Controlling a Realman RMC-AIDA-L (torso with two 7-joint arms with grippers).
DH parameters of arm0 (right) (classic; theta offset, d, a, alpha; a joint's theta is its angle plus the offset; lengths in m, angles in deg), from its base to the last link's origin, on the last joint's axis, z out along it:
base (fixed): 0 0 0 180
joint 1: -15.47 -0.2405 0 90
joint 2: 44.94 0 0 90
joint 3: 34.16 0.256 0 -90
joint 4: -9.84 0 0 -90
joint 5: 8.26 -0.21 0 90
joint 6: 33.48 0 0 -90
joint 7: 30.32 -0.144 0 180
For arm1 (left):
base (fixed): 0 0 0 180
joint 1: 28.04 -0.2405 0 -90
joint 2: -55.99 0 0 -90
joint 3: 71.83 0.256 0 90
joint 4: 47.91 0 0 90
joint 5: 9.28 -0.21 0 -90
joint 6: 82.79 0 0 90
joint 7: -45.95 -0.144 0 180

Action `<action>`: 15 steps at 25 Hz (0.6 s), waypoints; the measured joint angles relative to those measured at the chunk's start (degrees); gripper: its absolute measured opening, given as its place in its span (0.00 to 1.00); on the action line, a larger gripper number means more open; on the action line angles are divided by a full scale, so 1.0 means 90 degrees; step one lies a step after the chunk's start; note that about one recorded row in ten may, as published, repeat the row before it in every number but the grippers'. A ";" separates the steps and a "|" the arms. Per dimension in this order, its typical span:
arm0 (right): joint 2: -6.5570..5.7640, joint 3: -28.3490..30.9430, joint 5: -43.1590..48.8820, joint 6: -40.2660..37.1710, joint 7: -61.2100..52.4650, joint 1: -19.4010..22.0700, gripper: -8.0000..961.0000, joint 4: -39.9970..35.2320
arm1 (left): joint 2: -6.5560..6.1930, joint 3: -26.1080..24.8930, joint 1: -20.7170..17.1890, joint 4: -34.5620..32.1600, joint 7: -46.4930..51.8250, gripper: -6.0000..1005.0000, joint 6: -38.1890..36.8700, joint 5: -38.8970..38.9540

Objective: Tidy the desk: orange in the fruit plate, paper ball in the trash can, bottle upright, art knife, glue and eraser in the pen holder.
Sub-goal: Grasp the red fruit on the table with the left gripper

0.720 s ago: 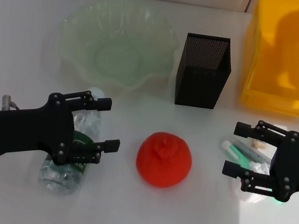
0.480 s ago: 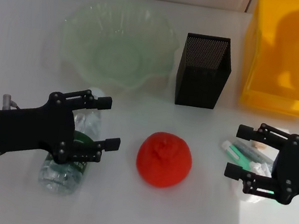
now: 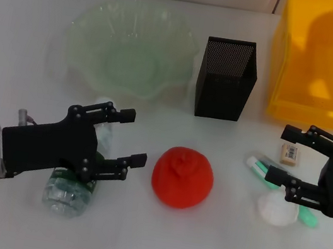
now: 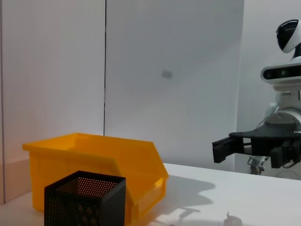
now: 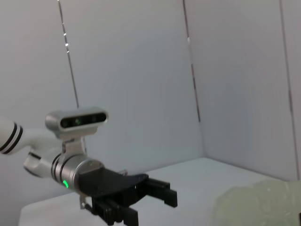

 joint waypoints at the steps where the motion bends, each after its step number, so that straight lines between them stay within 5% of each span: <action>1: 0.0000 0.0003 -0.0038 -0.0005 0.0000 0.0039 0.84 -0.0046 | -0.0001 0.0011 0.0055 0.0098 -0.0055 0.72 0.0040 0.0006; 15: 0.0017 0.0036 -0.0405 -0.0104 -0.0035 0.0284 0.83 -0.0328 | 0.0036 0.0536 0.0749 0.1082 -0.0456 0.68 0.0749 0.0041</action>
